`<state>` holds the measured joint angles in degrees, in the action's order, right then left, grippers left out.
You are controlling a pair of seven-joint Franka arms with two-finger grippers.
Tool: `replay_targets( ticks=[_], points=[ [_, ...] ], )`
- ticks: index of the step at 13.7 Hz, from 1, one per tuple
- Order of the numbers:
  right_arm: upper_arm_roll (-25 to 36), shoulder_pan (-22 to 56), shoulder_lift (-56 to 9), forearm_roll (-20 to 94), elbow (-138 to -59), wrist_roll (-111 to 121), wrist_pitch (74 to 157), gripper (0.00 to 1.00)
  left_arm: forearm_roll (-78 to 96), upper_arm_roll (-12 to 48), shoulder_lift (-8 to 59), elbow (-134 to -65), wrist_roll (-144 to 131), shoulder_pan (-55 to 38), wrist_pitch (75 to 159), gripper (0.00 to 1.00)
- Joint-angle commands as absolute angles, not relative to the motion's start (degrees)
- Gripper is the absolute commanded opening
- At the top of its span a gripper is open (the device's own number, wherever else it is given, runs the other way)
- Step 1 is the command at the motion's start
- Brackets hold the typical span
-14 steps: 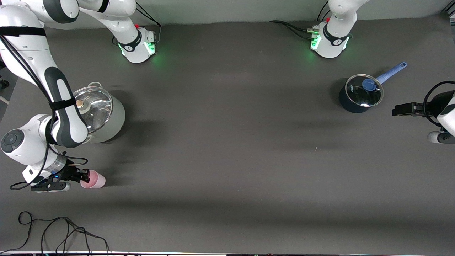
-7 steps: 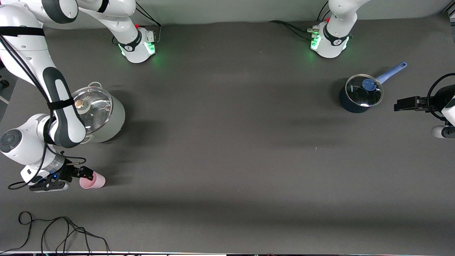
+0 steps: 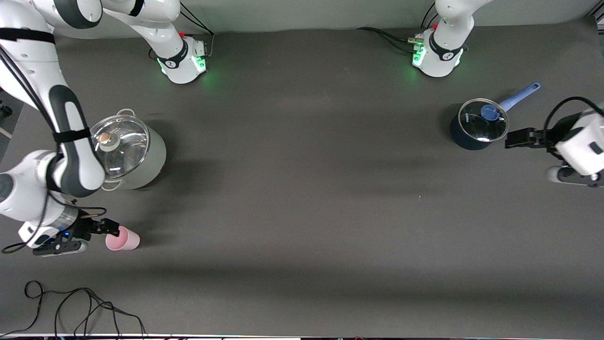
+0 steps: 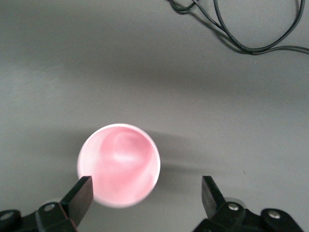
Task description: Transfer pink cup from left to right arm
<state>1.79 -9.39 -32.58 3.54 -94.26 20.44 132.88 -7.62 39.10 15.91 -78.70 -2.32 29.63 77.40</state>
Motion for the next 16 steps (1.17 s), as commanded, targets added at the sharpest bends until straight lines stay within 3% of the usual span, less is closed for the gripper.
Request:
replay_targets(
  ticks=[1, 3, 5, 8, 11, 16],
  points=[
    [2.7, -9.5, -27.8, 4.0, -88.4, 23.4, 118.4, 0.99, -8.0, 38.1, 10.2, -85.3, -2.4, 30.0, 81.3, 1.0],
    [2.8, -9.5, -25.3, 3.9, -84.4, 23.7, 109.8, 0.99, -7.4, 35.3, 8.8, -86.6, -2.4, 28.4, 82.7, 1.0],
    [2.8, -8.9, -22.9, 3.9, -82.0, 23.4, 102.4, 0.99, -7.3, 28.5, 8.2, -86.6, -2.4, 21.9, 83.2, 1.0],
    [2.4, -8.5, -17.4, 4.0, -81.9, 21.6, 96.4, 0.99, -5.0, 21.6, 7.2, -86.6, -2.1, 17.2, 83.8, 1.0],
    [2.4, -5.3, -13.6, 4.0, -82.2, 15.8, 91.9, 0.99, -4.0, 9.0, 6.4, -86.9, 1.2, 5.8, 84.6, 1.0],
    [2.5, -2.4, -7.4, 3.7, -85.6, 10.3, 89.2, 0.99, -4.0, 6.8, -1.8, -100.4, 1.3, 4.1, 96.6, 1.0]
  ],
)
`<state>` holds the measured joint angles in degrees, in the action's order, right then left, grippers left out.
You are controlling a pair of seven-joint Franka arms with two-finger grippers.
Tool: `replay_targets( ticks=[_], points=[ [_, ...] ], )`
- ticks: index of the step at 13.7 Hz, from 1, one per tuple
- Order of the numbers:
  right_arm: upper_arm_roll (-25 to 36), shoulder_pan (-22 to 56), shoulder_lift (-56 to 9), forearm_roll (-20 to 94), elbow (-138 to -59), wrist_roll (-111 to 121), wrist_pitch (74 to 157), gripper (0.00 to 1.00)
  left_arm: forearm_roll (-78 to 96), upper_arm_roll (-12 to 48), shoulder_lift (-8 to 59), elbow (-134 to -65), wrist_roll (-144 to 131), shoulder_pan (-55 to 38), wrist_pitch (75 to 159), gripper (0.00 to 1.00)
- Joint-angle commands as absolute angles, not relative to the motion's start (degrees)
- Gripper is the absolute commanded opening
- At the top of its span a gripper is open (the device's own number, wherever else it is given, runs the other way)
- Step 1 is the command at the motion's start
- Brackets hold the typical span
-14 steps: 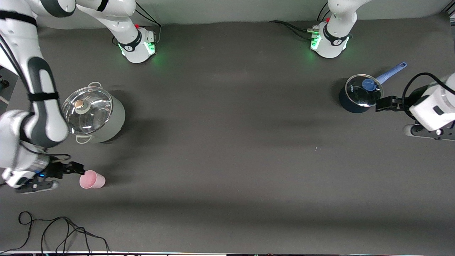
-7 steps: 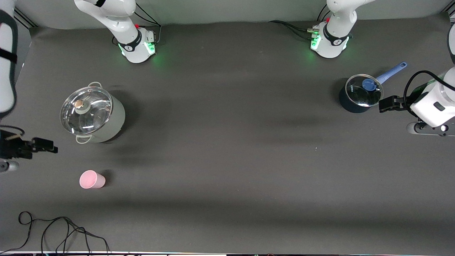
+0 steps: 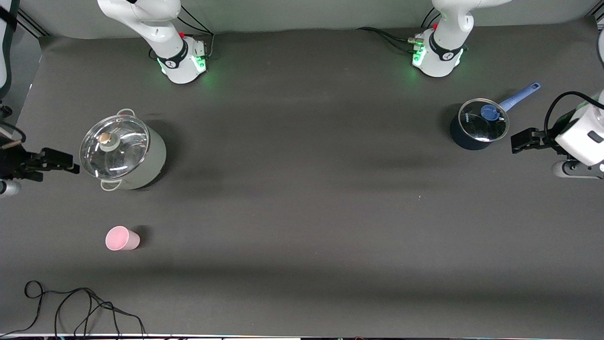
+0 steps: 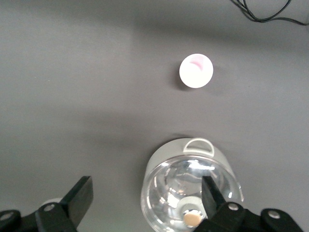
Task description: Transfer pink cup from left to right arm
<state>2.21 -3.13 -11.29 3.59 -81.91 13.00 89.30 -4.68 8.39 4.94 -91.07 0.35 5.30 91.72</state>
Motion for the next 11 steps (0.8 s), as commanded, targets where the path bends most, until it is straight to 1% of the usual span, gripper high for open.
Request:
replay_targets(
  ticks=[1, 4, 6, 8, 11],
  points=[
    [2.5, -2.3, -6.3, 2.5, -86.6, 9.9, 89.3, 0.99, -4.0, 6.8, -1.8, -100.6, 1.3, 4.0, 96.9, 1.0],
    [2.7, -1.3, -4.0, -1.1, -89.4, 8.3, 90.3, 0.99, -4.0, 6.5, -1.2, -99.3, 0.7, 2.6, 96.9, 1.0],
    [2.9, -1.4, -1.0, -1.3, -94.5, 8.4, 93.7, 1.0, -4.1, 6.3, -0.4, -99.0, 1.1, 2.9, 96.6, 1.0],
    [2.9, -1.4, 1.9, -1.3, -99.3, 8.4, 96.8, 0.99, -4.1, 6.3, 0.9, -97.2, 1.4, 3.3, 95.8, 1.0],
    [2.7, -1.3, 2.3, -1.2, -99.4, 7.3, 96.8, 0.99, -4.0, 6.3, 1.3, -96.8, 1.5, 3.5, 95.5, 1.0]
  ],
)
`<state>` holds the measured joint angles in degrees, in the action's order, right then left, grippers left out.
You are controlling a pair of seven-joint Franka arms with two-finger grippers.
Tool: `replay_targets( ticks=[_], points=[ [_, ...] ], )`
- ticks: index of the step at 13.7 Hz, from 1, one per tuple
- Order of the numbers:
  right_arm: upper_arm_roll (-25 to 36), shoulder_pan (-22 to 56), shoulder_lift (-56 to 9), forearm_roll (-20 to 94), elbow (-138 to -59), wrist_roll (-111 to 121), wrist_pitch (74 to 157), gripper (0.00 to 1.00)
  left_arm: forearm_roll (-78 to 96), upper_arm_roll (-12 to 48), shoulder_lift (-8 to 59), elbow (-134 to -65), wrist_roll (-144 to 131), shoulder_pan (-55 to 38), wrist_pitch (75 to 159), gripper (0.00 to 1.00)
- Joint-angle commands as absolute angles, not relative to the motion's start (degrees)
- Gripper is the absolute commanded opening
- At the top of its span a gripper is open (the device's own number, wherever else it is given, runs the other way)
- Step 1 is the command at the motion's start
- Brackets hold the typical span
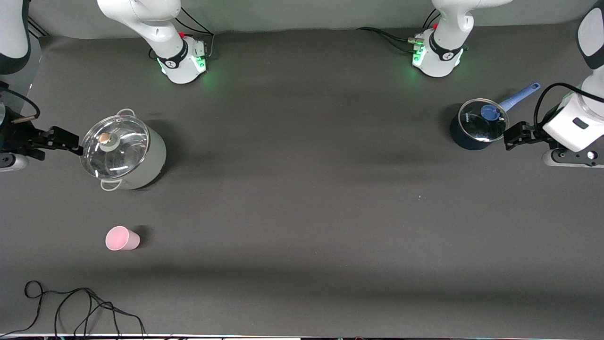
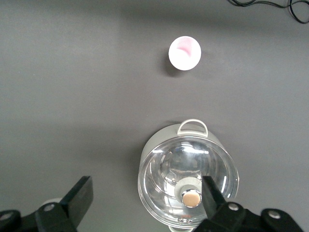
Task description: Transfer pink cup from left to right arm
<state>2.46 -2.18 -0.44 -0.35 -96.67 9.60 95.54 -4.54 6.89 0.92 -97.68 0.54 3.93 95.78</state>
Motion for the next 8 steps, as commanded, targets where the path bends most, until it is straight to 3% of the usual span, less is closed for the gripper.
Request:
replay_targets(
  ticks=[1, 8],
  points=[
    [2.6, -1.2, 2.5, -1.3, -99.3, 4.3, 96.6, 1.0, -3.9, 6.3, 1.3, -96.9, 1.4, 3.6, 95.9, 1.0],
    [2.6, -0.2, 2.3, -1.2, -98.2, 2.5, 96.3, 1.0, 1.1, 6.3, 0.3, -99.8, 4.1, 6.2, 97.6, 1.0]
  ],
)
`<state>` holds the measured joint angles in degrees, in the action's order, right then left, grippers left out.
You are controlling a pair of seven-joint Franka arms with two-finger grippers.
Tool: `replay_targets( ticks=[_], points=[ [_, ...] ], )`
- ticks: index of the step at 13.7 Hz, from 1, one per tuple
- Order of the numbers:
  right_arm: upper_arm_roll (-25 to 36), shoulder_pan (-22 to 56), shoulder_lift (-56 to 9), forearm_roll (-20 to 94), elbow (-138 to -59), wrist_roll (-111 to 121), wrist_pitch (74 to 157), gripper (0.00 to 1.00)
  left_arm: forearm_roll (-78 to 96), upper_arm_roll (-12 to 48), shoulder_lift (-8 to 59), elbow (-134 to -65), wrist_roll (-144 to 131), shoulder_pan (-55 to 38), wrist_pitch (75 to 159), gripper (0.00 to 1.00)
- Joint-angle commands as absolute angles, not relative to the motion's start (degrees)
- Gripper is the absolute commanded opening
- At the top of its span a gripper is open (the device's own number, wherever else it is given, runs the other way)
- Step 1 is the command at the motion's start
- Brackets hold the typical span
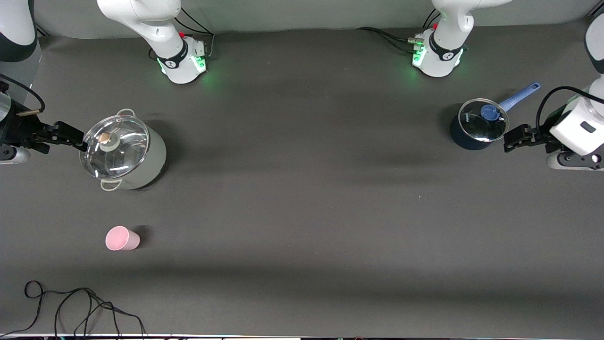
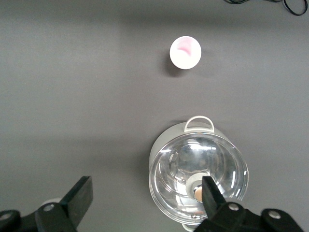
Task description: Transfer pink cup from left to right arm
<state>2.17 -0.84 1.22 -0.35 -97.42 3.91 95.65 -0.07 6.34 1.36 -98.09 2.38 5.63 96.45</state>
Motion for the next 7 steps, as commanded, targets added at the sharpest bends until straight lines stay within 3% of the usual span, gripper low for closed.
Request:
replay_targets(
  ticks=[1, 5, 7],
  points=[
    [2.6, -0.2, 2.3, -1.2, -98.2, 2.4, 96.3, 1.0, 1.1, 6.3, -0.3, -100.5, 4.1, 6.2, 97.6, 1.0],
    [3.6, -0.9, 1.8, -1.0, -97.7, 3.0, 96.4, 1.0, 1.1, 6.4, -3.8, -106.3, 4.1, 6.0, 100.7, 1.0],
    [3.6, -0.5, 1.6, -0.7, -97.6, 2.7, 96.4, 1.0, 0.9, 6.5, -3.4, -105.6, 4.1, 6.0, 100.2, 1.0]
  ],
)
